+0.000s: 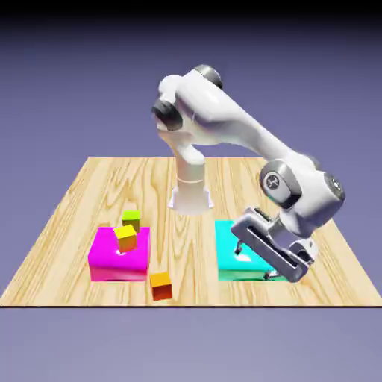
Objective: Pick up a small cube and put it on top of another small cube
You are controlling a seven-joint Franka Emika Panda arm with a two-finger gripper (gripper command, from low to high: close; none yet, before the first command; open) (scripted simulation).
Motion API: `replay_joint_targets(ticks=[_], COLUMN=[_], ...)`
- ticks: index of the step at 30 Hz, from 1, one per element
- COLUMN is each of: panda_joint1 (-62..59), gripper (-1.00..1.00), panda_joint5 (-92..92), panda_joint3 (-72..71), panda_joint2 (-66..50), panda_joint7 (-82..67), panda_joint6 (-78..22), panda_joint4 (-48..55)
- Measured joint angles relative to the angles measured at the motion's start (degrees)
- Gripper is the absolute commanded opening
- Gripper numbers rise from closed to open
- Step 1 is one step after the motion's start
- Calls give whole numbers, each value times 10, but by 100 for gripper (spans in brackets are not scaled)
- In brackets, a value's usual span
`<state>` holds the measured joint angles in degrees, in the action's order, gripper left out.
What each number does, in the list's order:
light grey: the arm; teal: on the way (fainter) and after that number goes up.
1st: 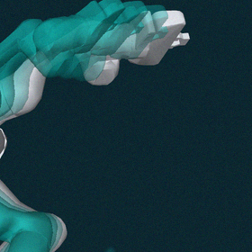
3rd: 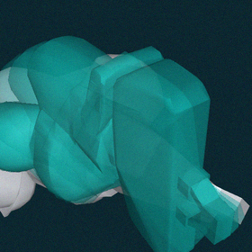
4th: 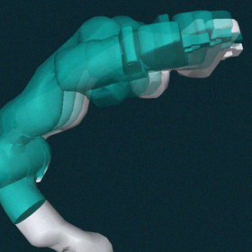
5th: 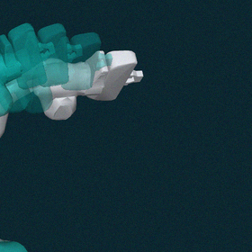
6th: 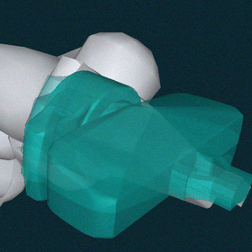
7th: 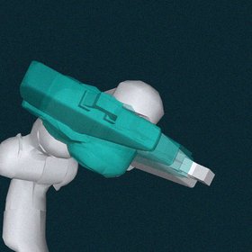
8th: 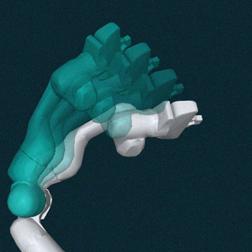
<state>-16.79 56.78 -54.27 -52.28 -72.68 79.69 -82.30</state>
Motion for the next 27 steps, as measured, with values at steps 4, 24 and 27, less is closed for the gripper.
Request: replay_joint_targets(ticks=[4,24,27], panda_joint1=[-15,-91,-106], gripper=[0,0,0], panda_joint5=[49,295,291], panda_joint3=[-47,-282,-283], panda_joint2=[-74,-441,-446], panda_joint7=[-100,-598,-586], panda_joint6=[-82,-490,-488], panda_joint4=[68,409,389])
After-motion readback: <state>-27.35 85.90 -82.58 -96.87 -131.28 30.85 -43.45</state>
